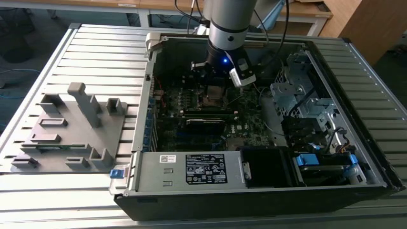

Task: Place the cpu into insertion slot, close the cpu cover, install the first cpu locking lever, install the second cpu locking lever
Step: 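Place the cpu into insertion slot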

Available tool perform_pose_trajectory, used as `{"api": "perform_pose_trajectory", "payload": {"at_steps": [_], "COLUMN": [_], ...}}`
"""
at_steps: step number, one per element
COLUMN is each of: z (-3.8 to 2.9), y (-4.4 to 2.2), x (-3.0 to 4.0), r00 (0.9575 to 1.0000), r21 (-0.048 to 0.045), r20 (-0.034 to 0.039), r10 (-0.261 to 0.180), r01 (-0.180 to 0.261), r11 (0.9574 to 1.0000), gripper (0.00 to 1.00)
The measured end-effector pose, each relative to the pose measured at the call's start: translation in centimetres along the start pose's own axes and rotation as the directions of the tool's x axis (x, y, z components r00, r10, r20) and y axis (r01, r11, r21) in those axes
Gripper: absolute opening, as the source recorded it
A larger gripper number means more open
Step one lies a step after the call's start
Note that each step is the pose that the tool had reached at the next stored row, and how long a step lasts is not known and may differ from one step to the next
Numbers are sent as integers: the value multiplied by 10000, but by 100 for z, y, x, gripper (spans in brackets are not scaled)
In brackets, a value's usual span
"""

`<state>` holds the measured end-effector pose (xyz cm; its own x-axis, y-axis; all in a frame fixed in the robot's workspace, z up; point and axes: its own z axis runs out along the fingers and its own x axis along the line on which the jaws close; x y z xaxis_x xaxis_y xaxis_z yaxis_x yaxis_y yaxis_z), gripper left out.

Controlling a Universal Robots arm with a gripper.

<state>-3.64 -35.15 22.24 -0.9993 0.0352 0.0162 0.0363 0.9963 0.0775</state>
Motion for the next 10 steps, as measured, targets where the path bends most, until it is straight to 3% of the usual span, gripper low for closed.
{"api": "perform_pose_trajectory", "payload": {"at_steps": [5, 10], "z": [15, 27], "y": [-1, -2], "x": [0, 0], "r00": [9960, 9838], "r21": [-17, -38], "r20": [68, 136], "r10": [890, 1789], "r01": [-890, -1789], "r11": [9960, 9839], "gripper": [54, 54]}}
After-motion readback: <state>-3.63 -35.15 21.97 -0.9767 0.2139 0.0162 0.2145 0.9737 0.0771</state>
